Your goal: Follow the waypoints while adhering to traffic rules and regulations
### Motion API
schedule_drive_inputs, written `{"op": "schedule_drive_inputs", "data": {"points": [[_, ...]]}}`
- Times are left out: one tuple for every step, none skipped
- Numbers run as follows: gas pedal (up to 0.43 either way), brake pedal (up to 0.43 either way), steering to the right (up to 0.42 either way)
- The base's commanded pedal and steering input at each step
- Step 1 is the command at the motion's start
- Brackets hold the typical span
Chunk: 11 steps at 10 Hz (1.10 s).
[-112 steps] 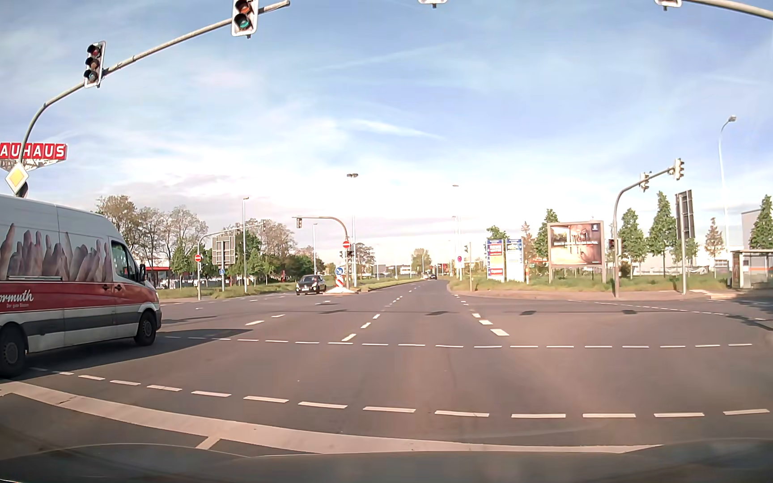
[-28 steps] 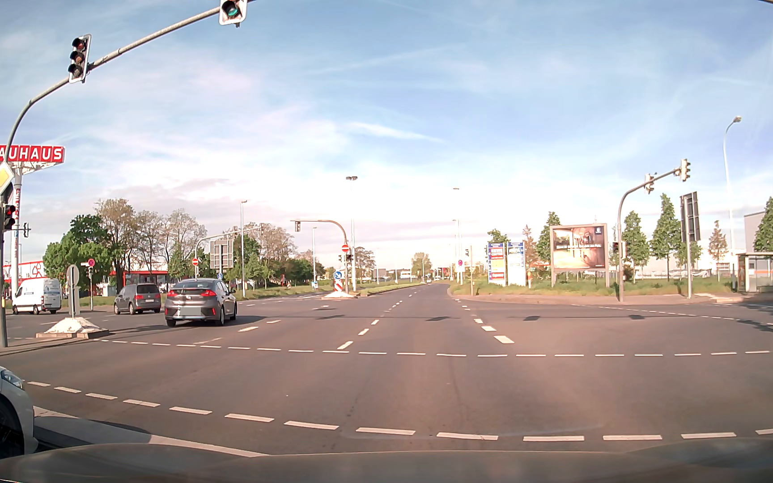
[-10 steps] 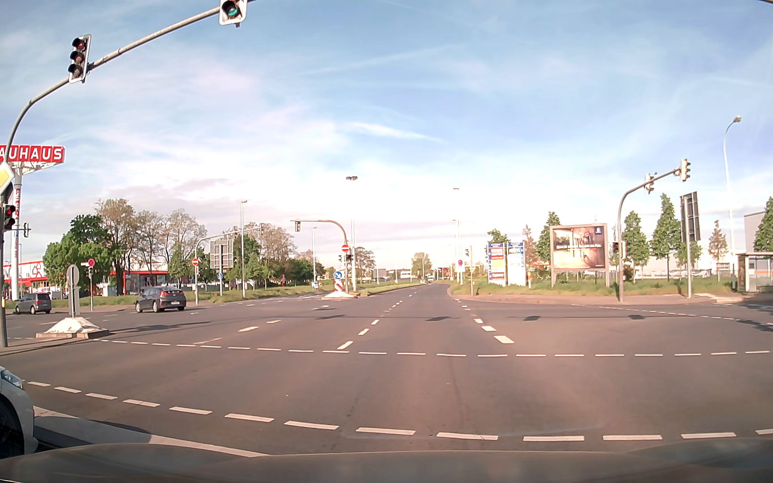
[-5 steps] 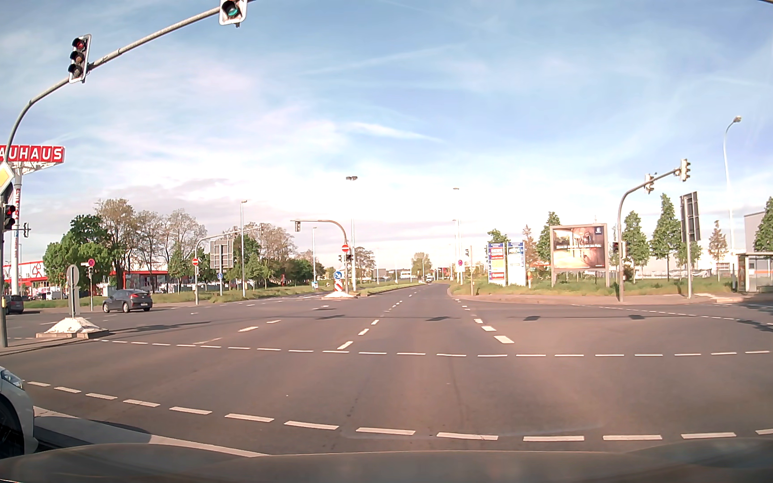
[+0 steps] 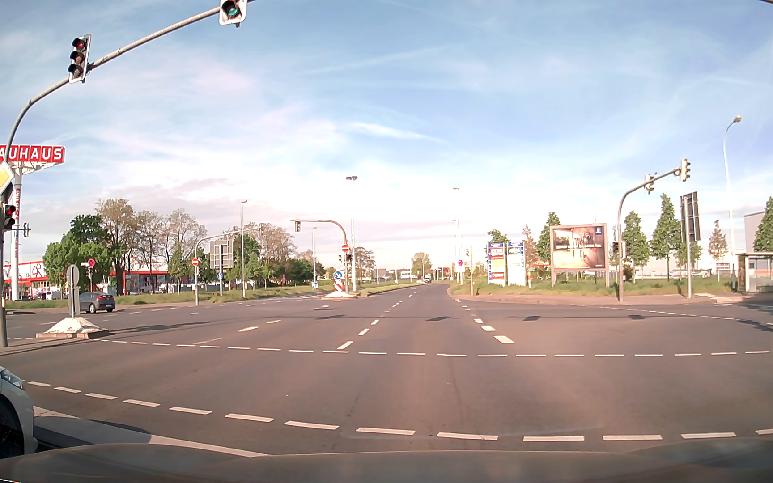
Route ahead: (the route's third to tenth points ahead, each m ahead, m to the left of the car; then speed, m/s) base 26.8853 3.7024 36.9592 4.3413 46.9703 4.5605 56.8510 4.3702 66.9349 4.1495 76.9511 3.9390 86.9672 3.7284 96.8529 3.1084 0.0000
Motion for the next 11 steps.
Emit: {"op": "schedule_drive_inputs", "data": {"points": [[0.0,0.25,-0.005],[0.0,0.232,-0.005],[0.0,0.22,-0.005],[0.0,0.213,-0.005],[0.0,0.207,-0.005],[0.0,0.207,-0.006],[0.0,0.207,-0.005],[0.0,0.207,-0.005],[0.0,0.207,-0.006],[0.0,0.201,-0.005],[0.0,0.195,-0.005]]}}
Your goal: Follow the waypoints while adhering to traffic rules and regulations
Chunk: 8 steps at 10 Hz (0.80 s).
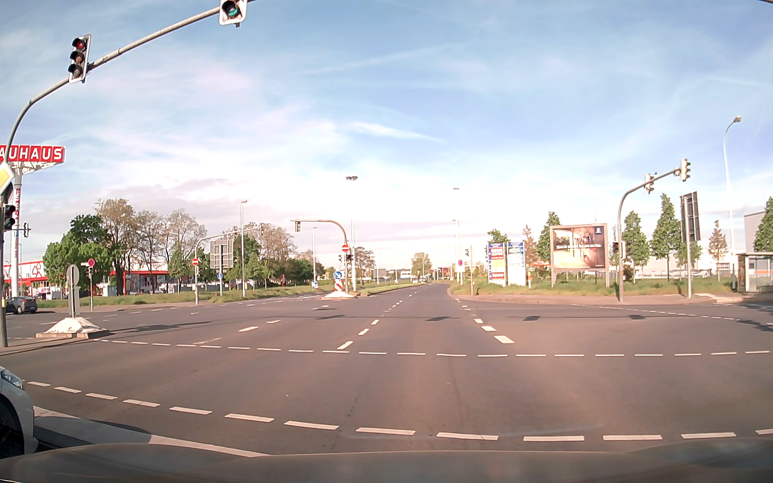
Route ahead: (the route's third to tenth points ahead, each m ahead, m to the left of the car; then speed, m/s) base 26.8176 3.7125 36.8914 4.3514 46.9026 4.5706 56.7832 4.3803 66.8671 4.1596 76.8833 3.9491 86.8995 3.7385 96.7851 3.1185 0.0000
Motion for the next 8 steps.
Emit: {"op": "schedule_drive_inputs", "data": {"points": [[0.0,0.189,-0.005],[0.0,0.189,-0.005],[0.0,0.183,-0.005],[0.0,0.177,-0.005],[0.0,0.171,-0.005],[0.0,0.165,-0.005],[0.0,0.165,-0.006],[0.0,0.165,-0.006]]}}
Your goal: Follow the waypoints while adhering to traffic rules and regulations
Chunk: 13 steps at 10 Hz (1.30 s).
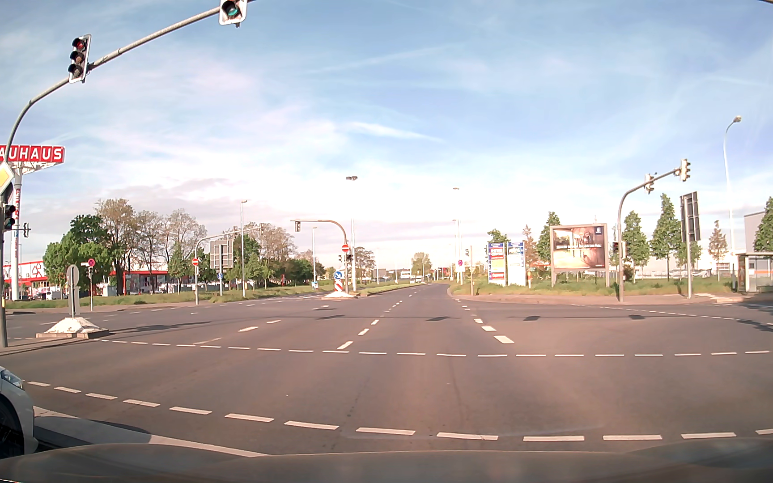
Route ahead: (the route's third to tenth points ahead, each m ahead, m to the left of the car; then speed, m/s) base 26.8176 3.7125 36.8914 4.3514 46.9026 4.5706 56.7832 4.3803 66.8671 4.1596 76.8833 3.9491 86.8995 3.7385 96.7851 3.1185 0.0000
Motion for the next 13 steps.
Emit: {"op": "schedule_drive_inputs", "data": {"points": [[0.0,0.165,-0.006],[0.0,0.165,-0.005],[0.0,0.165,-0.006],[0.0,0.165,-0.005],[0.0,0.165,-0.006],[0.0,0.165,-0.005],[0.0,0.165,-0.006],[0.0,0.165,-0.006],[0.0,0.159,-0.006],[0.0,0.159,-0.006],[0.0,0.159,-0.006],[0.0,0.159,-0.006],[0.0,0.152,-0.006]]}}
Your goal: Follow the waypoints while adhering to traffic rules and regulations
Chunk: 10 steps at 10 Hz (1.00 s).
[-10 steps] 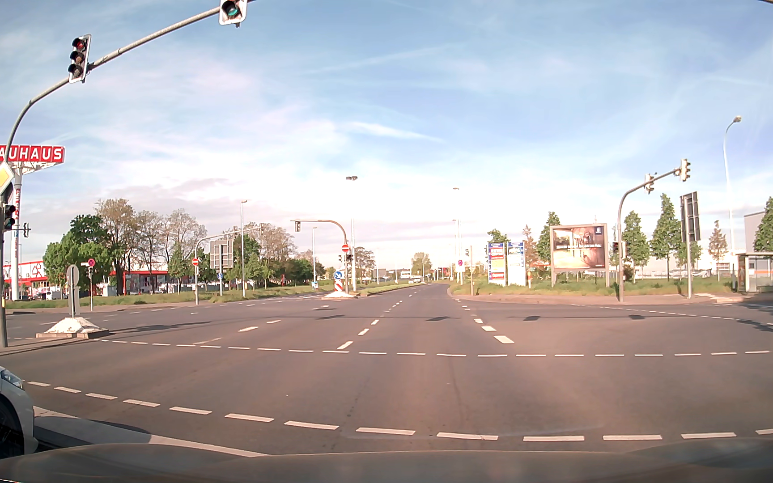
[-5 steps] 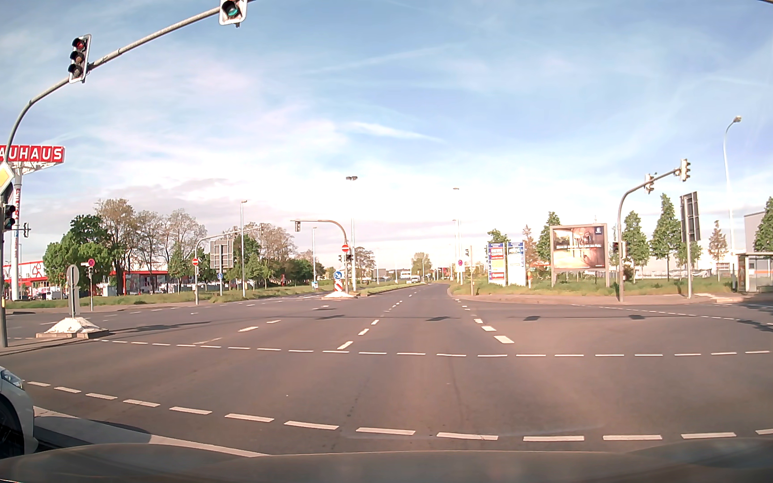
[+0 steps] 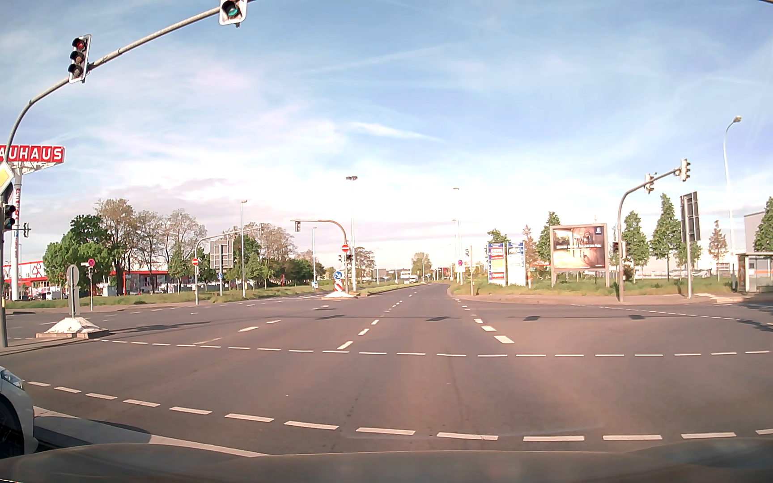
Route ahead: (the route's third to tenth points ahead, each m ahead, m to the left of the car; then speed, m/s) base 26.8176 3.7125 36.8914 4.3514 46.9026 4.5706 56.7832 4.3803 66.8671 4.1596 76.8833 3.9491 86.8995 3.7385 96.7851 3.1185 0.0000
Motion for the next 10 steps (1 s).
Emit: {"op": "schedule_drive_inputs", "data": {"points": [[0.0,0.152,-0.006],[0.0,0.152,-0.006],[0.0,0.152,-0.006],[0.0,0.146,-0.006],[0.0,0.146,-0.006],[0.0,0.146,-0.006],[0.0,0.134,-0.006],[0.0,0.134,-0.005],[0.0,0.134,-0.005],[0.0,0.134,-0.006]]}}
